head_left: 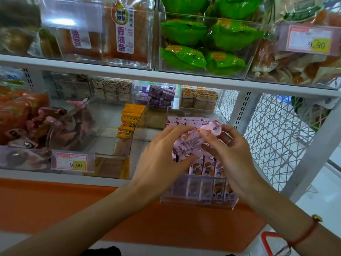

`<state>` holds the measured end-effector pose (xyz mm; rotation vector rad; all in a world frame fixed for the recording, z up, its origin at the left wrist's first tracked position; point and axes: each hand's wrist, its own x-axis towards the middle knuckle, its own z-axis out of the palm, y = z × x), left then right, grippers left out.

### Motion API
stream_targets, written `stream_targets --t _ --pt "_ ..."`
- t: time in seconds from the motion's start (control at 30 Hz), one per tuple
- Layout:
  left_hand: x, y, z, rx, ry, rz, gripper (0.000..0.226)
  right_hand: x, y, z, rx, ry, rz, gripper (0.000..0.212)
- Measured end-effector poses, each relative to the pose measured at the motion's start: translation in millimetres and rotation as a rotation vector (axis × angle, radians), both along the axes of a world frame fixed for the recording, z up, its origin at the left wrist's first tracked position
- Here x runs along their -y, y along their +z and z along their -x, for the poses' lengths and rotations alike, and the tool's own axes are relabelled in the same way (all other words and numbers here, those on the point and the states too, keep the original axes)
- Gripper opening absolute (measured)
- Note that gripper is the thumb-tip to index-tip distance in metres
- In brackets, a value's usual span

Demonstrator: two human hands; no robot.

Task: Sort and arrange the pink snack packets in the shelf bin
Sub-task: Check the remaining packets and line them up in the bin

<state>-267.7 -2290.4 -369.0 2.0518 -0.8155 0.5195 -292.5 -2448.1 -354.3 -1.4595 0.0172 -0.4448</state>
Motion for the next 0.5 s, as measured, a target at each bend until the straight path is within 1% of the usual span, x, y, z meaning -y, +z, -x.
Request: stream_targets --t 0.07,0.13,0.2,0.27,0.33,0.43,0.5 --pt "0.9 2.1 0.2 0.013 0.026 0.0 0.054 0.4 0.6 0.3 0.006 0.001 -0.01 0.05" --pt "-0.4 4.9 -1.4 -0.009 0.038 0.022 0.051 2.8 2.6 0.2 -0.022 0.033 0.012 0.054" --pt "-3.2 8.9 -2.4 -0.101 -0.016 0.08 0.049 6.5 5.1 0.4 -0.054 0.083 0.029 0.063" --pt "-3.9 12.4 -1.0 -0.234 -0.108 0.136 0.045 9.7 7.4 1.4 -0.074 0.137 0.011 0.069" --pt "-1.6 14.7 2.1 -0.361 -0.2 0.174 0.035 12.6 9.0 2.4 -0.069 0.181 -0.01 0.059" --pt "0.6 19.2 3.6 -0.573 -0.328 0.308 0.026 16.3 11.6 3.9 -0.052 0.247 -0.046 0.038" --pt "-1.1 22.4 1.3 -0.688 -0.338 0.335 0.024 18.5 14.1 5.3 -0.064 0.273 -0.073 0.03"
